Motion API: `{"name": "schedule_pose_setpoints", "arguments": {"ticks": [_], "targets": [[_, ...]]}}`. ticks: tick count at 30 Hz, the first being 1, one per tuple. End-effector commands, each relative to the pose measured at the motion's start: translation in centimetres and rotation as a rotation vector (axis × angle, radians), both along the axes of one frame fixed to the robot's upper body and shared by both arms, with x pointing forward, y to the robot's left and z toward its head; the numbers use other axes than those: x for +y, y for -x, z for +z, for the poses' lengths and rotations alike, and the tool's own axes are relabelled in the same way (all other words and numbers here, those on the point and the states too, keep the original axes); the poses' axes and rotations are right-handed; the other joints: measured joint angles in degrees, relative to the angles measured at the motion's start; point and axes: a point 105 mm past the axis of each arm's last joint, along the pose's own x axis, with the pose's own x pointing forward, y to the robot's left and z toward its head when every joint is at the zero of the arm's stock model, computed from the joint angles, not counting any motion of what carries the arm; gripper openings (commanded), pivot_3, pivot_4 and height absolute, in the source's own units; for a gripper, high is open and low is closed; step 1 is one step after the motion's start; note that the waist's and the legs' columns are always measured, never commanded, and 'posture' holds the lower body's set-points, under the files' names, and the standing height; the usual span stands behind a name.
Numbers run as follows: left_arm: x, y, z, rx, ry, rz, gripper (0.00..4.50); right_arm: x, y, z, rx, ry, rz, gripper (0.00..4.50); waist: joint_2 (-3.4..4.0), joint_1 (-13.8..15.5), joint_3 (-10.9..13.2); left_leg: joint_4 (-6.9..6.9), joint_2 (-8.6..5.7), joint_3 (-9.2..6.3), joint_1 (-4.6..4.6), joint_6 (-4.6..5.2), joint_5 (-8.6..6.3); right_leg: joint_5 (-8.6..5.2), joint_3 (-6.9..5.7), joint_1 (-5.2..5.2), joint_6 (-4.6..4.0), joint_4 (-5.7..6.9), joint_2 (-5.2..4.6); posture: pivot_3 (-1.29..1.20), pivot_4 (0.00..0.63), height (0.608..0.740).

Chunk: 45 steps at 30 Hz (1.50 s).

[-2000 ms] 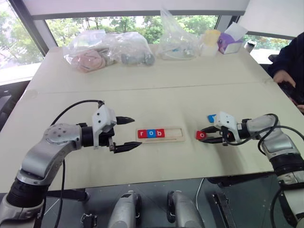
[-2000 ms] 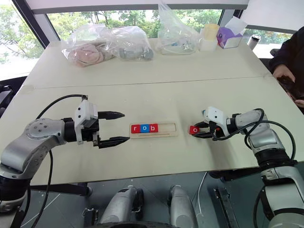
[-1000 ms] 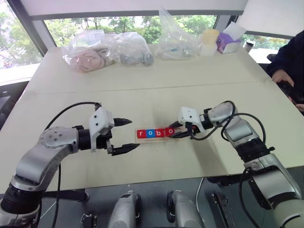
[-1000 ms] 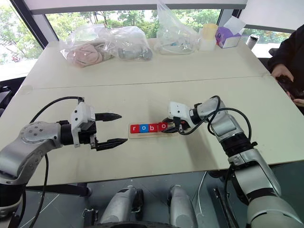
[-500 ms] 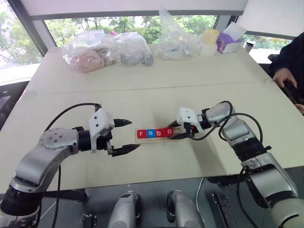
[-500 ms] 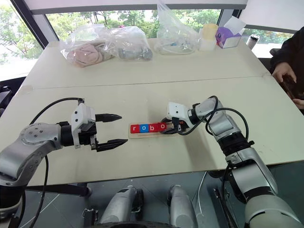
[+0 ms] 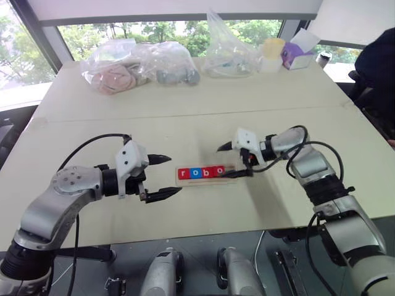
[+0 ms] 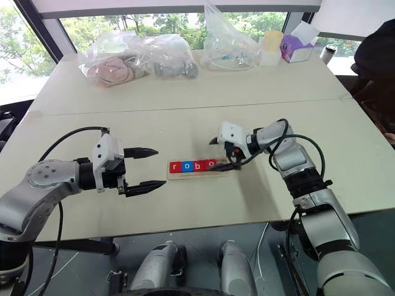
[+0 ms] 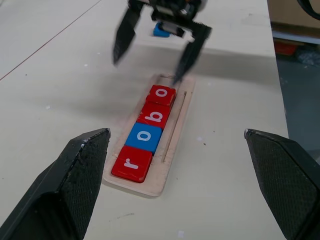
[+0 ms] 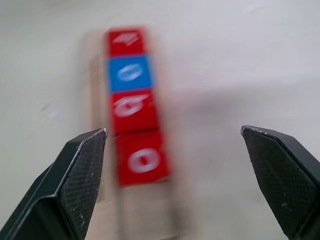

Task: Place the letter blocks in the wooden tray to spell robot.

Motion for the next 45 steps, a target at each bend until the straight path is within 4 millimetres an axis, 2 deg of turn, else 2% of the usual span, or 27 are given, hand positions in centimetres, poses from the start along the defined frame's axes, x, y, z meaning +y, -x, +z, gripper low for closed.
{"name": "schedule_pose_setpoints", "arguments": {"ticks": [1,4,6,8,11,14,20,25,28,30,31,32,33,38,41,45], "targets": [[-0.3,0.4,1.0,-0.040,0.009,-0.016,4.50,-3.4,-2.6,3.0,-0.138,-0.100,-0.316,4.42,0.00,0.03,0.00,0.00,0.00,0.00,0.00,0.00,0.00,-0.02,0.00,0.00,-0.03,0.00,-0.01,0.00,0.150,0.725],[-0.4,0.5,0.9,-0.039,0.011,-0.018,4.50,-6.1,-3.4,2.9,-0.159,-0.125,-0.535,4.42,0.01,-0.04,0.00,0.00,0.00,0.01,0.00,-0.02,0.01,-0.03,0.01,-0.01,-0.06,0.00,-0.02,0.00,0.150,0.725],[-0.4,0.5,0.8,-0.035,0.014,-0.021,4.50,-8.4,-3.2,2.8,-0.148,-0.213,-0.759,4.42,0.01,0.02,-0.01,-0.05,0.00,-0.02,0.00,-0.03,0.01,-0.03,0.01,-0.02,-0.07,0.00,-0.03,0.00,0.150,0.725],[-0.5,0.4,0.6,-0.032,0.009,-0.029,4.50,-10.3,-2.3,1.2,-0.089,-0.230,-0.944,4.42,0.02,0.06,-0.02,-0.08,0.01,-0.01,0.00,-0.05,0.02,-0.03,0.02,-0.04,-0.07,0.02,-0.05,0.00,0.150,0.725],[-0.6,0.3,0.7,-0.030,0.010,-0.041,4.50,-10.7,-0.4,-0.7,-0.041,-0.203,-1.011,4.42,0.05,0.02,-0.03,-0.08,0.01,0.00,0.00,-0.06,0.03,-0.02,0.08,-0.06,-0.08,0.09,-0.07,0.00,0.150,0.725],[-0.7,0.2,0.7,-0.030,0.007,-0.055,4.50,-11.4,0.6,-1.9,-0.020,-0.167,-1.076,4.42,0.06,-0.24,-0.03,-0.06,0.00,0.05,0.00,-0.06,0.03,0.00,0.06,-0.07,-0.11,0.07,-0.03,0.00,0.150,0.725],[-0.9,-0.2,0.8,-0.034,0.002,-0.081,4.50,-12.7,1.1,-3.9,0.053,-0.164,-1.189,4.42,0.05,-0.17,-0.03,-0.04,0.02,0.05,0.06,-0.01,0.08,0.03,0.06,-0.05,-0.16,0.09,0.04,0.00,0.150,0.725],[-1.0,-0.3,0.7,-0.034,0.001,-0.087,4.50,-12.4,0.8,-4.9,0.135,-0.214,-1.228,4.42,0.02,-0.22,-0.05,-0.03,0.02,0.06,0.06,0.00,0.08,0.03,0.06,-0.01,-0.14,0.07,0.06,0.00,0.150,0.725],[-1.0,-0.3,0.8,-0.036,0.003,-0.086,4.50,-11.9,0.6,-5.1,0.151,-0.227,-1.215,3.59,0.00,-0.21,-0.06,-0.03,0.02,0.06,0.14,0.00,0.08,0.03,0.06,0.05,-0.14,0.08,0.06,0.00,0.150,0.725],[-1.0,-0.3,0.8,-0.036,0.004,-0.085,4.50,-11.6,0.5,-5.0,0.157,-0.235,-1.203,2.56,0.00,-0.21,-0.06,-0.03,0.02,0.06,0.18,0.00,0.08,0.03,0.07,0.08,-0.15,0.09,0.07,0.00,0.150,0.725],[-1.0,-0.3,0.8,-0.036,0.004,-0.082,4.50,-11.4,0.5,-4.9,0.161,-0.242,-1.201,2.19,0.01,-0.16,-0.06,-0.03,0.02,0.06,0.18,0.00,0.08,0.03,0.07,0.08,-0.15,0.09,0.06,0.00,0.150,0.725],[-1.0,-0.3,0.8,-0.035,0.006,-0.080,4.50,-11.3,0.7,-4.8,0.163,-0.241,-1.201,1.58,0.00,-0.12,-0.06,-0.03,0.02,0.05,0.18,0.00,0.08,0.03,0.07,0.09,-0.14,0.08,0.06,0.00,0.150,0.725],[-0.9,-0.3,0.8,-0.035,0.007,-0.078,4.50,-11.3,0.8,-4.7,0.164,-0.240,-1.201,1.19,0.00,-0.11,-0.06,-0.03,0.02,0.05,0.18,0.00,0.08,0.03,0.07,0.09,-0.14,0.08,0.06,0.00,0.150,0.725],[-0.8,-0.2,0.7,-0.034,0.003,-0.076,4.50,-9.9,3.0,-3.6,0.160,-0.233,-1.163,1.19,0.01,-0.03,-0.06,-0.08,0.03,0.02,0.17,0.00,0.08,0.01,0.07,0.07,-0.13,0.06,0.06,0.00,0.150,0.725],[-0.8,-0.3,0.7,-0.035,0.003,-0.076,4.50,-8.8,5.0,-3.6,0.194,-0.228,-1.159,1.19,0.01,-0.06,-0.06,-0.14,0.03,0.01,0.15,0.00,0.07,-0.01,0.07,0.04,-0.11,0.06,0.05,0.00,0.150,0.725],[-0.8,-0.3,0.6,-0.035,0.002,-0.080,4.50,-7.5,6.5,-3.6,0.233,-0.244,-1.181,1.19,0.01,-0.20,-0.06,-0.12,0.04,0.03,0.14,0.00,0.07,0.01,0.07,0.00,-0.13,0.06,0.04,0.00,0.150,0.725]]}}
